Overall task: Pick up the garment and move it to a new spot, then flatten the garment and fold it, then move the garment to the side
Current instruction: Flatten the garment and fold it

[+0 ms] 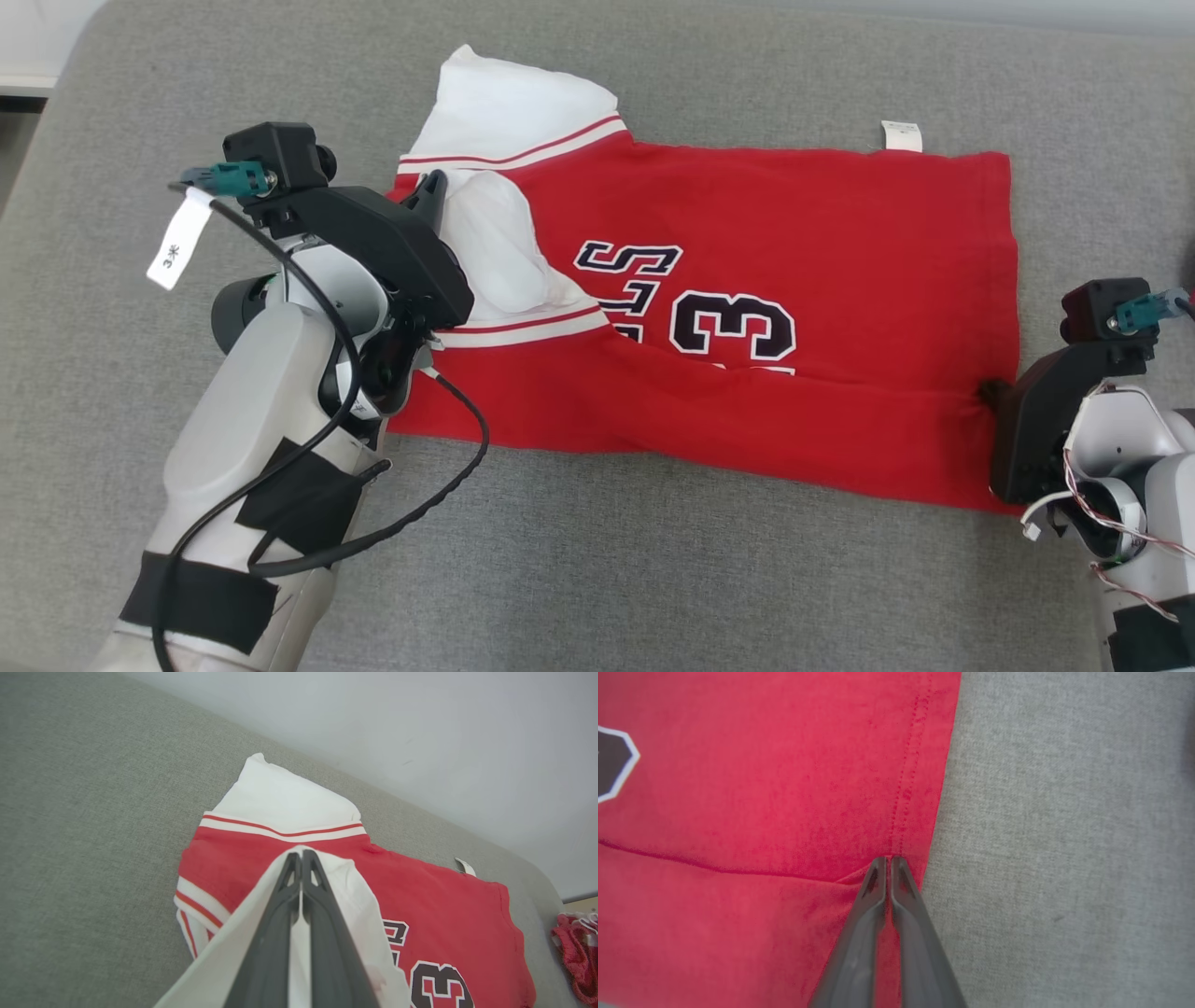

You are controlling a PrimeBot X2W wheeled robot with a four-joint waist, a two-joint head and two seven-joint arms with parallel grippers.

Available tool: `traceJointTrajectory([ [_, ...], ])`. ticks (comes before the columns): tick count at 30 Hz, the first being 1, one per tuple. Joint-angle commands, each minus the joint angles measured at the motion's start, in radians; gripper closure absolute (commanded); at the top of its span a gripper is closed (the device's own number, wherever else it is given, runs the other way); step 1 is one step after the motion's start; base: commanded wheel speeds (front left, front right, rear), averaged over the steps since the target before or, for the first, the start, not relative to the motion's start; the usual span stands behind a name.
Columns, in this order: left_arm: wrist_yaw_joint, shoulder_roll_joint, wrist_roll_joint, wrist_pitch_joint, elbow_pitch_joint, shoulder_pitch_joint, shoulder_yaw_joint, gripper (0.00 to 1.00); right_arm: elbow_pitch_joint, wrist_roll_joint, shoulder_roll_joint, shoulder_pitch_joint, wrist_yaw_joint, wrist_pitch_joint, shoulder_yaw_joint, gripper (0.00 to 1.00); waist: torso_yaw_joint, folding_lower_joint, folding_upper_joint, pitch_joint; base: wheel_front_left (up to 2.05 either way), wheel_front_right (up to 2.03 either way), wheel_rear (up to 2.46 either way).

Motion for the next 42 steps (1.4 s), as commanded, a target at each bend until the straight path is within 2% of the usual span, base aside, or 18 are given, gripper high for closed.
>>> traceJointTrajectory([
  [1, 0.001, 0.003, 0.007, -0.011, 0.018, -0.022, -0.003, 0.53, 0.024, -0.009, 0.011, -0.013, -0.002, -0.027, -0.017, 0.00, -0.007, 0.0001, -0.0001, 0.004, 0.00, 0.00, 0.00],
  [2, 0.002, 0.002, 0.011, -0.017, 0.026, -0.026, -0.006, 0.00, 0.029, -0.011, 0.016, -0.018, -0.002, -0.036, -0.017, 0.00, -0.009, 0.0001, -0.0001, 0.006, 0.00, 0.00, 0.00],
  [11, -0.020, 0.004, 0.028, -0.093, 0.050, -0.031, -0.022, 0.00, 0.040, -0.018, 0.032, -0.027, -0.002, -0.100, -0.031, 0.00, -0.005, 0.0001, -0.0001, -0.002, 0.00, 0.00, 0.00],
  [22, -0.007, 0.089, 0.105, -0.207, -0.080, 0.095, -0.064, 0.00, -0.121, 0.005, 0.062, 0.028, -0.001, -0.216, -0.096, 0.00, 0.010, 0.0001, -0.0001, -0.069, 0.00, 0.00, 0.00],
  [32, 0.057, 0.170, 0.197, -0.300, -0.206, 0.263, -0.120, 0.00, -0.184, 0.050, 0.073, 0.109, -0.001, -0.359, -0.057, 0.00, 0.003, 0.0001, -0.0001, -0.111, 0.00, 0.00, 0.00],
  [36, 0.081, 0.189, 0.241, -0.323, -0.194, 0.303, -0.152, 0.00, -0.174, 0.041, 0.072, 0.148, -0.001, -0.413, -0.048, 0.00, -0.003, 0.0001, -0.0001, -0.123, 0.00, 0.00, 0.00],
  [42, 0.089, 0.193, 0.262, -0.297, -0.138, 0.338, -0.196, 0.00, -0.122, 0.004, 0.072, 0.203, -0.001, -0.437, -0.069, 0.00, -0.013, 0.0001, -0.0001, -0.137, 0.00, 0.00, 0.00],
])
